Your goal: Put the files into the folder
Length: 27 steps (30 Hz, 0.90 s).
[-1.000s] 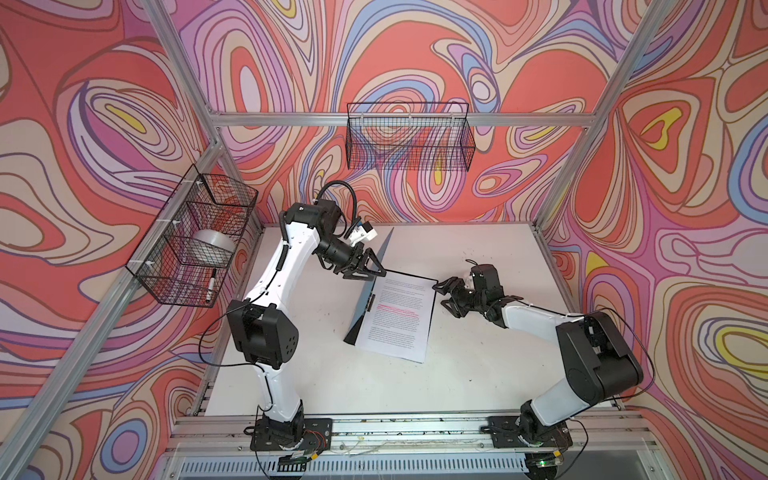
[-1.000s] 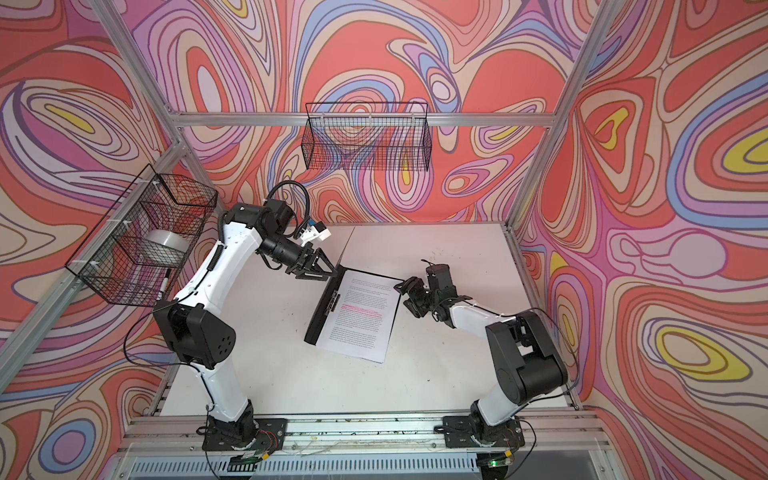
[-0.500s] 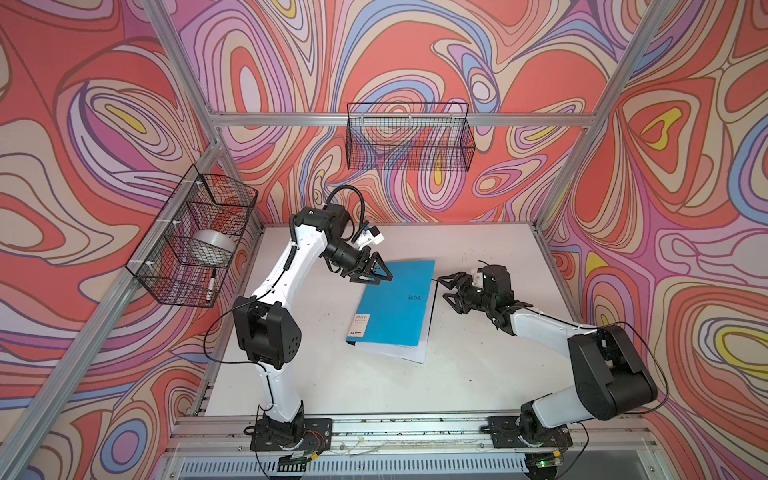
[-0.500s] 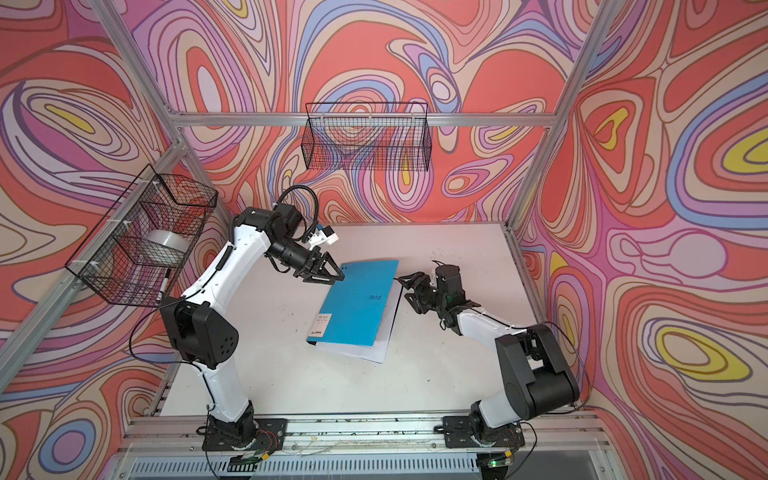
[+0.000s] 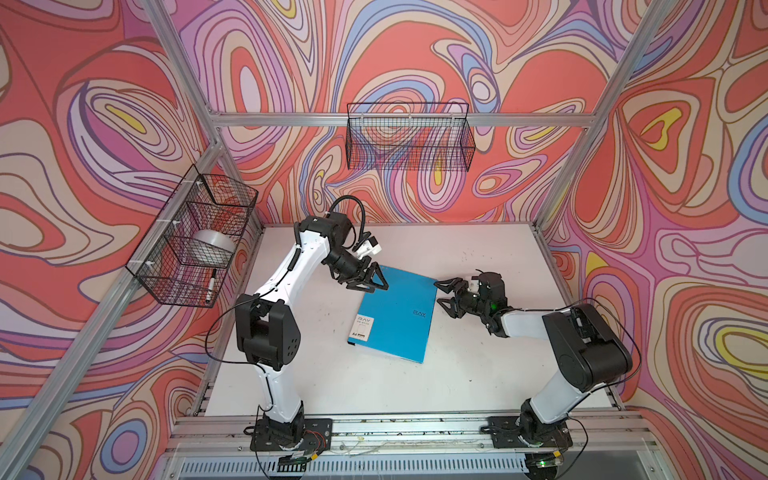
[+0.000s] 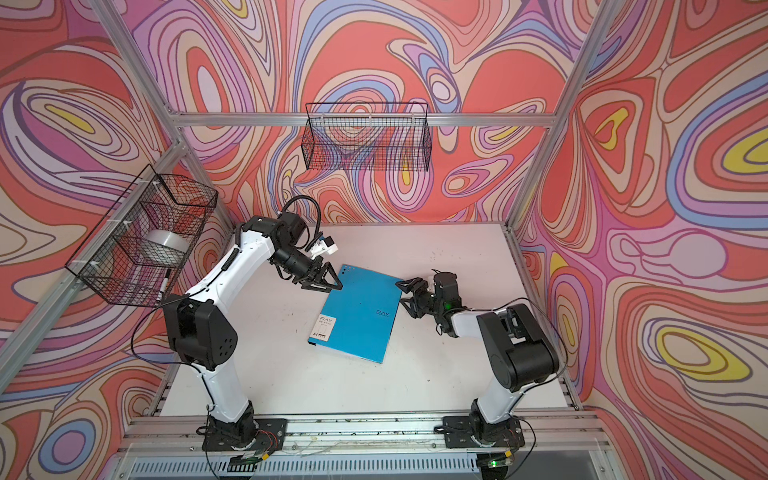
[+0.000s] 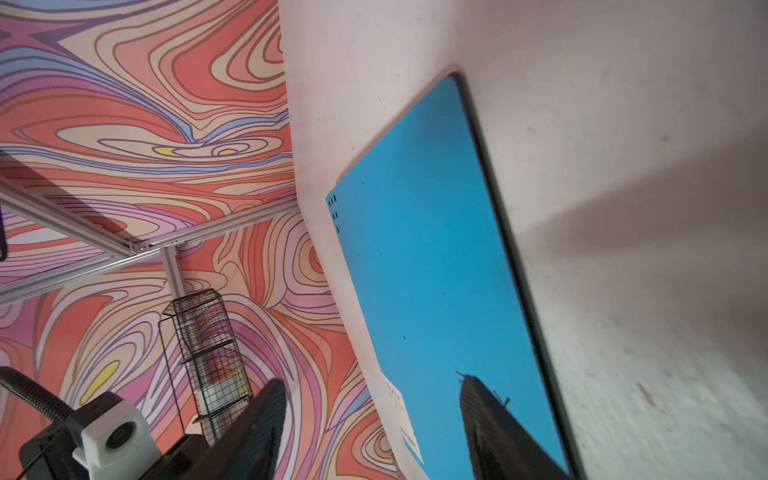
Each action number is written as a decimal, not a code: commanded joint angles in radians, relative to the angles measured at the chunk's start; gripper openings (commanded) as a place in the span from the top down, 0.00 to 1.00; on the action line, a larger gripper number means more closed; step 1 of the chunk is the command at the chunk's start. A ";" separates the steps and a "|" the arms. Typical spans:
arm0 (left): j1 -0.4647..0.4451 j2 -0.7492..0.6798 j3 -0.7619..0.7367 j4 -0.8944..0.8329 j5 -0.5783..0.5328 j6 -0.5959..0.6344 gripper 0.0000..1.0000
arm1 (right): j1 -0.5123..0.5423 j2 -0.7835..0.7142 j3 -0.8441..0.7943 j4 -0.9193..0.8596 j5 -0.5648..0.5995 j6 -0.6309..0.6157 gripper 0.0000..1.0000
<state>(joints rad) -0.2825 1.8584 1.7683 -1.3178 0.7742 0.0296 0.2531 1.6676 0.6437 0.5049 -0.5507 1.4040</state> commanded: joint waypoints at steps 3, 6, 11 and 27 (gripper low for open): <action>0.000 -0.046 -0.150 0.193 -0.343 -0.055 0.39 | -0.008 -0.085 0.095 -0.415 0.121 -0.264 0.30; 0.011 -0.022 -0.204 0.228 -0.378 -0.059 0.38 | -0.008 -0.069 0.150 -0.507 0.124 -0.362 0.29; 0.063 0.010 -0.277 0.298 -0.360 -0.087 0.38 | -0.008 0.032 0.242 -0.556 0.044 -0.439 0.29; 0.134 -0.006 -0.472 0.404 -0.158 -0.061 0.38 | -0.006 0.270 0.486 -0.720 -0.027 -0.591 0.29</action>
<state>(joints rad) -0.1471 1.8809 1.3201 -0.9272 0.5838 -0.0532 0.2493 1.8904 1.0744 -0.1513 -0.5518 0.8757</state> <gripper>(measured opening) 0.623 0.712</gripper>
